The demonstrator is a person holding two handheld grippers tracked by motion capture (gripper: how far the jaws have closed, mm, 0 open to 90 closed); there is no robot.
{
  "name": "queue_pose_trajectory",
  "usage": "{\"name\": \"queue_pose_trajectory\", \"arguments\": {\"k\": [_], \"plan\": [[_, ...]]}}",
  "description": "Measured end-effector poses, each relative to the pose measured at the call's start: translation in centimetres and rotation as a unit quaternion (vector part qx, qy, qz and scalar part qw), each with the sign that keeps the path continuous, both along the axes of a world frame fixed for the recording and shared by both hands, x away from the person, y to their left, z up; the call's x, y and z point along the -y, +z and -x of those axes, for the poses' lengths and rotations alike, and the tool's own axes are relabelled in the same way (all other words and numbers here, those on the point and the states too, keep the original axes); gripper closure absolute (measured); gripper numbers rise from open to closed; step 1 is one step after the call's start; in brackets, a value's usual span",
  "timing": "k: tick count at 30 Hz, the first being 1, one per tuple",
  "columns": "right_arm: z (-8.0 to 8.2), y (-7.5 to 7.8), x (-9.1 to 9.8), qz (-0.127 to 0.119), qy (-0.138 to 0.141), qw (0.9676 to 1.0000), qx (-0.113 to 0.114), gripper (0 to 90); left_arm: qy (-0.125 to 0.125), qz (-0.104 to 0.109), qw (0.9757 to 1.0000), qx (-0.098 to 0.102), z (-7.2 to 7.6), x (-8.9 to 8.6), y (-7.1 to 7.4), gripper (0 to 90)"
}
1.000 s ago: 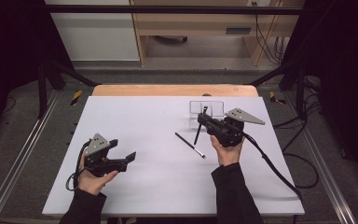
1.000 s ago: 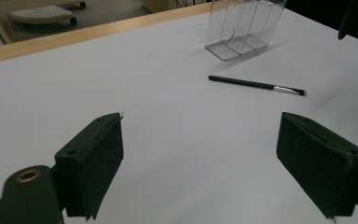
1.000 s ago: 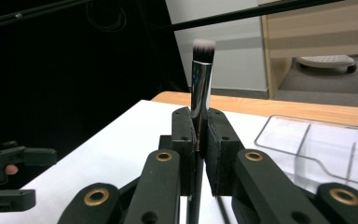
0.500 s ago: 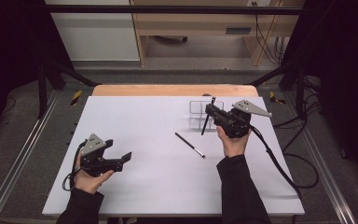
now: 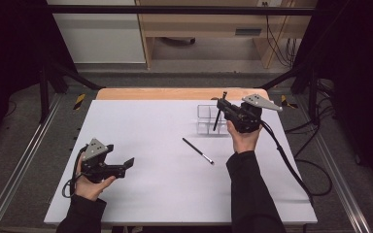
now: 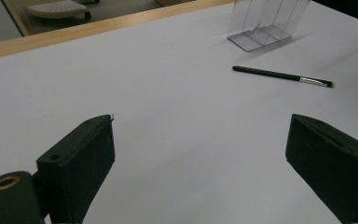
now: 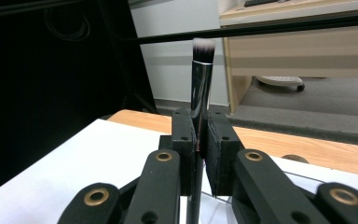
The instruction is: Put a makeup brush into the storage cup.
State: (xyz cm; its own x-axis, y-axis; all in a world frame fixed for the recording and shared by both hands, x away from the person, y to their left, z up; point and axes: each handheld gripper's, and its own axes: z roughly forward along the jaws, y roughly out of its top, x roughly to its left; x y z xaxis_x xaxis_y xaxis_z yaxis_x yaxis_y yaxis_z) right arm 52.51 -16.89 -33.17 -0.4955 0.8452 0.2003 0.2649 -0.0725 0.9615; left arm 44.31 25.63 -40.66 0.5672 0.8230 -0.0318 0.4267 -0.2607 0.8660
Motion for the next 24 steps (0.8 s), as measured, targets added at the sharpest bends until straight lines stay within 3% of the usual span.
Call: {"name": "queue_pose_trajectory", "arguments": {"k": [24], "plan": [[-3.6,0.1,0.3,0.013,-0.046,0.9988,0.009,83.5,0.004,-0.005,1.0,-0.006,-0.2,-0.4,-0.1,6.6]]}}
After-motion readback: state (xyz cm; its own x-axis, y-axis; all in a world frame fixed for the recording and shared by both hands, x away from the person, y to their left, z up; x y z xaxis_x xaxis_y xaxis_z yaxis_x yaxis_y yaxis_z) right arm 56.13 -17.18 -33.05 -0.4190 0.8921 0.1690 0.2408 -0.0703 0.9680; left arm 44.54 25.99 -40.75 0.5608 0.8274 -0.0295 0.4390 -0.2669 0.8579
